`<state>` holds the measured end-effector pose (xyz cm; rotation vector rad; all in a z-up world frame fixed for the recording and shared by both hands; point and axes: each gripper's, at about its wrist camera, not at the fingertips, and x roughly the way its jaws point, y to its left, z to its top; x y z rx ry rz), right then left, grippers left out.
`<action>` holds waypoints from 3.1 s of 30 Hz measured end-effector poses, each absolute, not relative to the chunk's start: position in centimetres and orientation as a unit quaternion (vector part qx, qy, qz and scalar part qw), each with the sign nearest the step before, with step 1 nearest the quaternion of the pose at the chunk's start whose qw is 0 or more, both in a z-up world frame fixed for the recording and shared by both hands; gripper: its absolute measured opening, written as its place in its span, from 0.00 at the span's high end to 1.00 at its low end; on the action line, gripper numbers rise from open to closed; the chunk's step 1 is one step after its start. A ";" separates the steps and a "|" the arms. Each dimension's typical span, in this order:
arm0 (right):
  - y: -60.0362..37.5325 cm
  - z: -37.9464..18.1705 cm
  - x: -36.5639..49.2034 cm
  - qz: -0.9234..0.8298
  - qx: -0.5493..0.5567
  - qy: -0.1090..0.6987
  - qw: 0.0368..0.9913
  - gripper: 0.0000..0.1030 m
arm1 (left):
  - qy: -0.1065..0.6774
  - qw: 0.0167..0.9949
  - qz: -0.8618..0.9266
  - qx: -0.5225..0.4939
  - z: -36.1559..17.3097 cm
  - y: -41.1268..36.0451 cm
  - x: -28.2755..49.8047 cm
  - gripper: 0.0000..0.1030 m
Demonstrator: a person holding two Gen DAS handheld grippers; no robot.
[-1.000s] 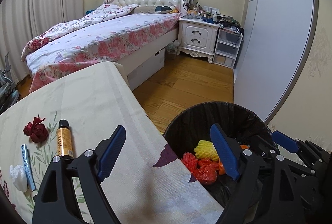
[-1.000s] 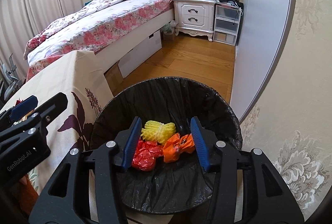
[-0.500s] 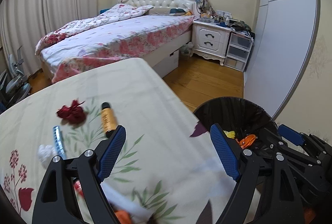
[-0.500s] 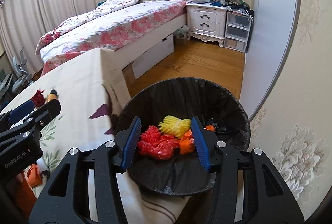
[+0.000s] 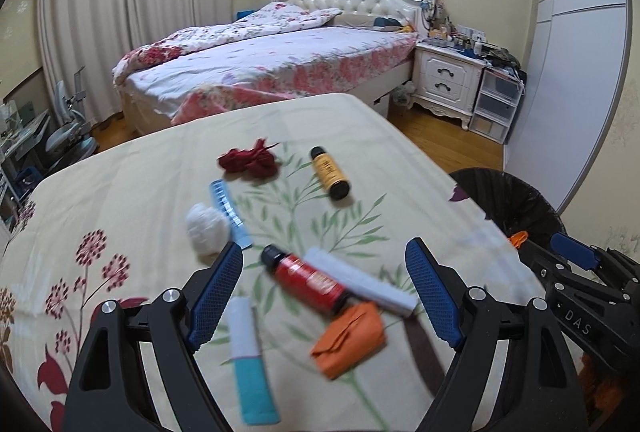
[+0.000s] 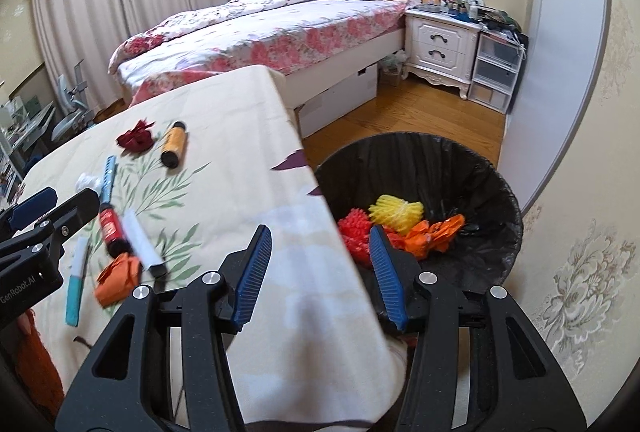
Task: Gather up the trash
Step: 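Return to the table and grasp the white-and-teal tube with the left tool, then grasp the orange cloth bag with the right tool while the left tool holds the tube, then carry both items over the black bin and open both tools to drop them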
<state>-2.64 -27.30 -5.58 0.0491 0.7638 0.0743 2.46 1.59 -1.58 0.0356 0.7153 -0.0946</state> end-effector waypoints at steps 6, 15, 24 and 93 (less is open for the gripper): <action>-25.1 -5.8 -3.9 0.056 0.012 0.374 0.926 0.52 | 0.360 0.932 -0.024 0.013 -2.7 4.0 0.6 0.21; -22.8 -6.9 -5.2 0.076 -0.002 0.386 0.919 0.52 | 0.392 0.920 -0.002 0.007 -5.3 6.2 -0.6 0.21; -21.2 -7.0 -5.3 0.093 -0.011 0.387 0.917 0.52 | 0.431 0.902 -0.012 -0.005 -6.6 7.3 -0.4 0.47; -16.4 -4.5 -5.2 0.138 -0.054 0.357 0.922 0.49 | 0.365 0.930 -0.013 -0.048 -2.4 11.0 -1.7 0.80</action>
